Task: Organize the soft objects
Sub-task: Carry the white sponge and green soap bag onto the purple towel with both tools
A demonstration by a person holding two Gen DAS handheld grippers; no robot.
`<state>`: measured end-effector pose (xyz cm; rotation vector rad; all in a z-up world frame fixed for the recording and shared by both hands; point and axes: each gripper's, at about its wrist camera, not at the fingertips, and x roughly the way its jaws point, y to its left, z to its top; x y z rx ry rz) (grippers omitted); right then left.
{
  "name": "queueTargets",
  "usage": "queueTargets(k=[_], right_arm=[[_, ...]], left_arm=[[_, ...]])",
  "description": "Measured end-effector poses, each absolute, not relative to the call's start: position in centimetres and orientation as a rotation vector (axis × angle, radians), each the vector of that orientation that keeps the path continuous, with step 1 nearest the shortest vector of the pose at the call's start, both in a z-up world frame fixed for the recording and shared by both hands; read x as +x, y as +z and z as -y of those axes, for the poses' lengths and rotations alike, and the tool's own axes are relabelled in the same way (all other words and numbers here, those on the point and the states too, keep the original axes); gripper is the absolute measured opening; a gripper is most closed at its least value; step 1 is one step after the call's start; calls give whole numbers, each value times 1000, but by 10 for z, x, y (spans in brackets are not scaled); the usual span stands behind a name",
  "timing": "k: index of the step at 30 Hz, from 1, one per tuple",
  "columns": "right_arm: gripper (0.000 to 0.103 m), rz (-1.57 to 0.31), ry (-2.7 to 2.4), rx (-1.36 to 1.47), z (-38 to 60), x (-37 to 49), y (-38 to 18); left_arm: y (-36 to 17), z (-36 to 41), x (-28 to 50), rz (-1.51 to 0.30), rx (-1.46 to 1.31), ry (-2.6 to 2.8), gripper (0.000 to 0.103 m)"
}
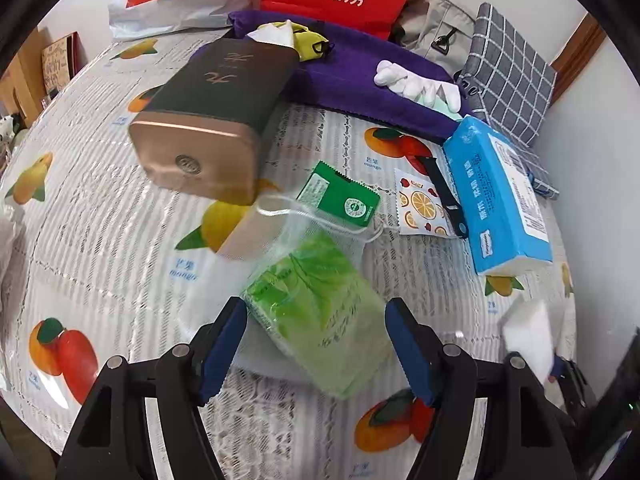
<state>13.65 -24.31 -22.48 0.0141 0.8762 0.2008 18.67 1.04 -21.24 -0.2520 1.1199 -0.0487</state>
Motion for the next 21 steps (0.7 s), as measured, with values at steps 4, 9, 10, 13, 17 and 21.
queueTargets(k=[4, 9, 10, 13, 17, 21], right_arm=[[59, -850, 196, 3, 244, 136, -213], [59, -821, 192, -25, 243, 138, -198], [59, -813, 193, -30, 243, 138, -194], [59, -797, 191, -37, 242, 141, -184], [59, -786, 189, -48, 237, 146, -174], [59, -787, 179, -47, 233, 151, -167]], left_arm=[[-218, -2, 194, -1136, -215, -14, 70], [-220, 4, 195, -1117, -182, -8, 70], [-220, 5, 194, -1114, -172, -12, 70], [-219, 6, 193, -1109, -150, -17, 65], [-214, 0, 189, -1109, -170, -42, 61], [-205, -7, 186, -1099, -176, -48, 61]])
